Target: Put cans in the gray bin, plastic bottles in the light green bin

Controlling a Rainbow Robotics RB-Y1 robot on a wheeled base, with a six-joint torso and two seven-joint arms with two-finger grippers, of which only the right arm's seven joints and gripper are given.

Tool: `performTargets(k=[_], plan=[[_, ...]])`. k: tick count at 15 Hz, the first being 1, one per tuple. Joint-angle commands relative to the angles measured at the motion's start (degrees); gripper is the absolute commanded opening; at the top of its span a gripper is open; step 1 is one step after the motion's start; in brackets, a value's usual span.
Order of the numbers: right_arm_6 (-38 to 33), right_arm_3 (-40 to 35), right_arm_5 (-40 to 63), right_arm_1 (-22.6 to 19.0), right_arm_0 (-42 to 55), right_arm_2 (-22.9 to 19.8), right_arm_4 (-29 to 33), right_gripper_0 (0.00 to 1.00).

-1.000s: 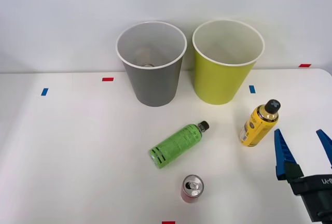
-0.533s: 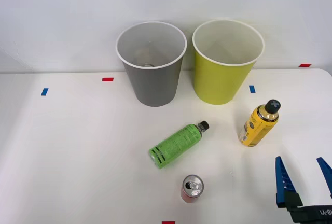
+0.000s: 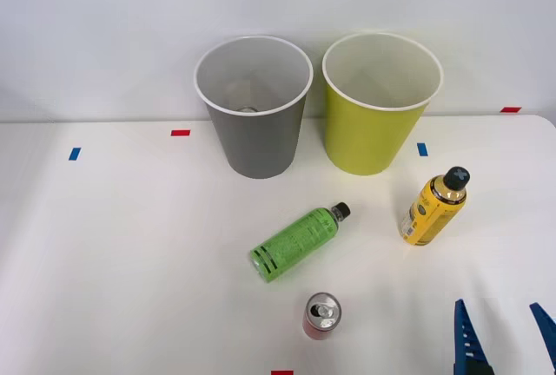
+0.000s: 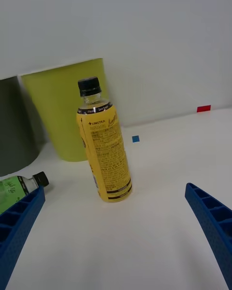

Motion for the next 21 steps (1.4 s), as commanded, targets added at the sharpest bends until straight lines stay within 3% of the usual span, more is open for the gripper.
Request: performTargets(k=[1,7,11,21], plan=[[1.2,5.9,-4.8,0.1,-1.1,0.7,0.5,1.00],[9.9,9.9,-8.9,0.1,-1.1,3.2,1.1,1.00],[10.6,13.8,-12.7,-0.2,-1.4,4.2,1.6,1.00],[11.0,13.9,-12.7,-1.8,-1.4,4.0,2.4,1.00]])
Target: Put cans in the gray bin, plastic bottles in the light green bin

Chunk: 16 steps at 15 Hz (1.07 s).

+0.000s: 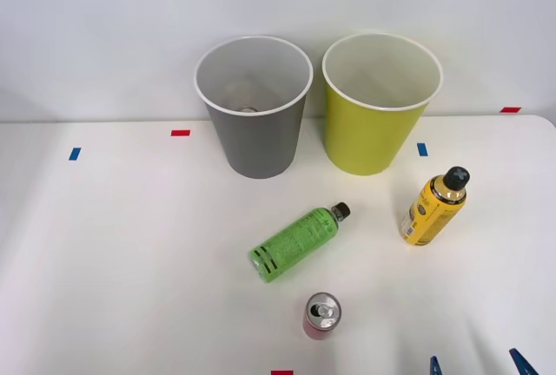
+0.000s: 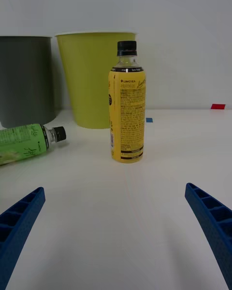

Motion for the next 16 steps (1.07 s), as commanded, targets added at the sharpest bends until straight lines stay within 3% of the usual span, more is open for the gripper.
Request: performTargets(k=[1,16], plan=[[0.4,0.0,0.0,-0.3,0.0,0.0,0.1,1.00],[0.4,0.0,0.0,-0.3,-0.1,0.0,0.1,1.00]])
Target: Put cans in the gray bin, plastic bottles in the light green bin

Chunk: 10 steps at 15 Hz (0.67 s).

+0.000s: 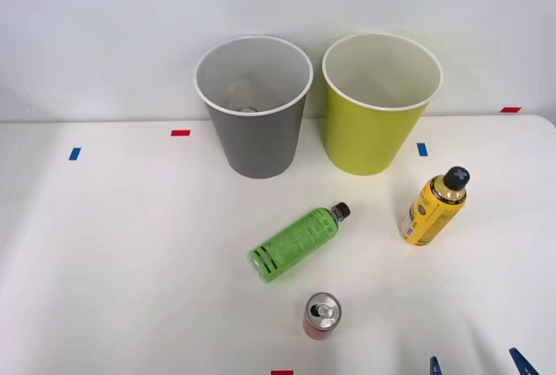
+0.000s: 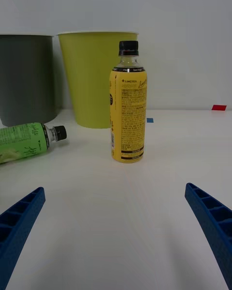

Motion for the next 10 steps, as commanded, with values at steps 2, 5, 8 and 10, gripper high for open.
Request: performTargets(k=[2,5,8,10], plan=[[0.0,0.0,0.0,0.0,0.0,0.0,0.0,1.00],[0.0,0.0,0.0,0.0,0.0,0.0,0.0,1.00],[0.0,0.0,0.0,0.0,0.0,0.0,0.0,1.00],[0.0,0.0,0.0,0.0,0.0,0.0,0.0,1.00]])
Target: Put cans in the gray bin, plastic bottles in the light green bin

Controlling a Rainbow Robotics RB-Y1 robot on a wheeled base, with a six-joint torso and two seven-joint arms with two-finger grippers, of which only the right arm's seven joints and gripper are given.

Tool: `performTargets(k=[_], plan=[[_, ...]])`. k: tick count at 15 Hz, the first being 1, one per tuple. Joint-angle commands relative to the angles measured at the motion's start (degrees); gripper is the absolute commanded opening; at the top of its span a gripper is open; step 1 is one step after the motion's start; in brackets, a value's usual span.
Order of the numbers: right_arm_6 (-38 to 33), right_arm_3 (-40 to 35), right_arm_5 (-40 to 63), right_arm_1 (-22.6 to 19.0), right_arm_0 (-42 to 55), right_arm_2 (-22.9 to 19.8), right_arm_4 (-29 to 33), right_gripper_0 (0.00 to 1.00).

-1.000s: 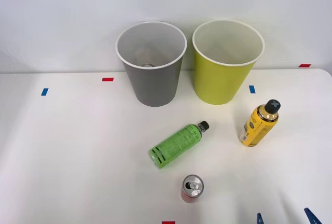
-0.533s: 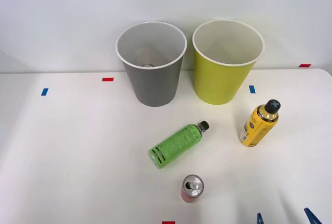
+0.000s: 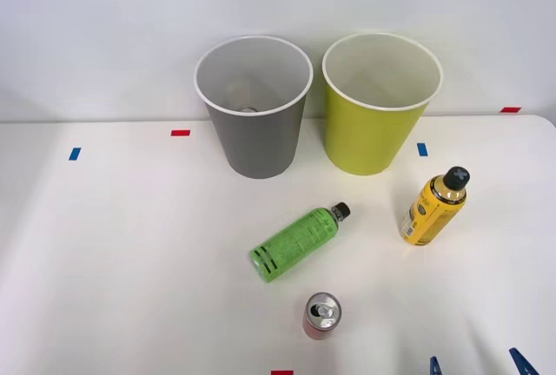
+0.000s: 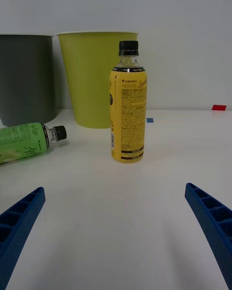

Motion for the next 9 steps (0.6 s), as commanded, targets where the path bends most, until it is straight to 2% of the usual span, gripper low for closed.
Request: performTargets(k=[1,9], plan=[[0.0,0.0,0.0,0.0,0.0,0.0,0.0,1.00],[0.0,0.0,0.0,0.0,0.0,0.0,0.0,1.00]])
